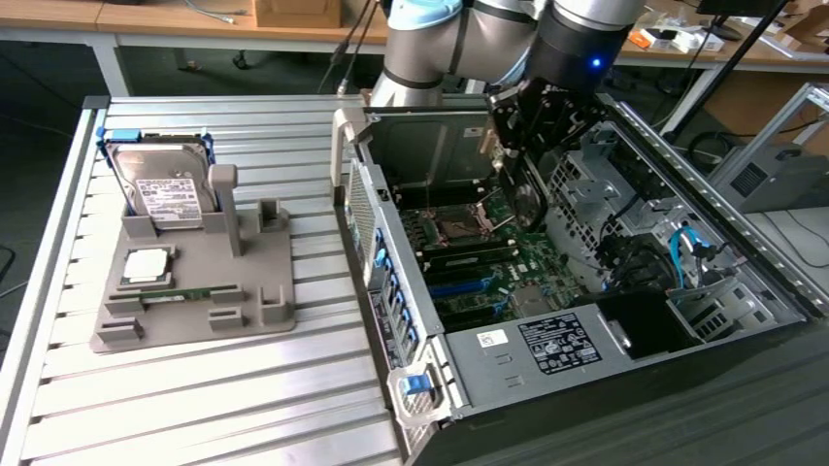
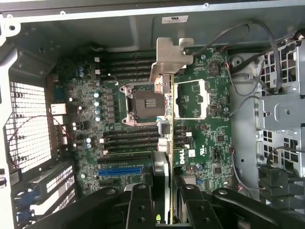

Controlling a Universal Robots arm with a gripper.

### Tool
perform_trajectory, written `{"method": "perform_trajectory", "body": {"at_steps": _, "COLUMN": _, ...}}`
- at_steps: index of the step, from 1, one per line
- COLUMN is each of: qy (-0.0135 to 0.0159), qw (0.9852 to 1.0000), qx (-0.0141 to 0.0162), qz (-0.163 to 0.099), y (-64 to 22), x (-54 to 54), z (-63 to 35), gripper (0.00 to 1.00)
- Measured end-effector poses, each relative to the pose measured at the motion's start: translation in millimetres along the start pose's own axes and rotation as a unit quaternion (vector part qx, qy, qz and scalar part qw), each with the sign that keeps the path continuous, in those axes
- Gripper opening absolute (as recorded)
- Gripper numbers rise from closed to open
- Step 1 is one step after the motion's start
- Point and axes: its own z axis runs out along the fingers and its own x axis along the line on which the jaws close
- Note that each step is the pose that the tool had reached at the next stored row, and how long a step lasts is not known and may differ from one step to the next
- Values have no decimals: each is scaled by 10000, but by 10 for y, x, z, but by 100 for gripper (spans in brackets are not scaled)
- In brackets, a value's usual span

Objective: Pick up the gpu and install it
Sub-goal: 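Pick up the gpu and move the gpu toward the slot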

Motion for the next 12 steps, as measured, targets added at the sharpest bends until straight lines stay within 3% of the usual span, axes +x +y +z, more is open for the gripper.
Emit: {"method": "perform_trajectory", "body": {"at_steps": 12, "qy": 0, "qw": 10000, "qx": 0, "qz": 0, "y": -119, "x": -26, "z": 123, "gripper": 27}}
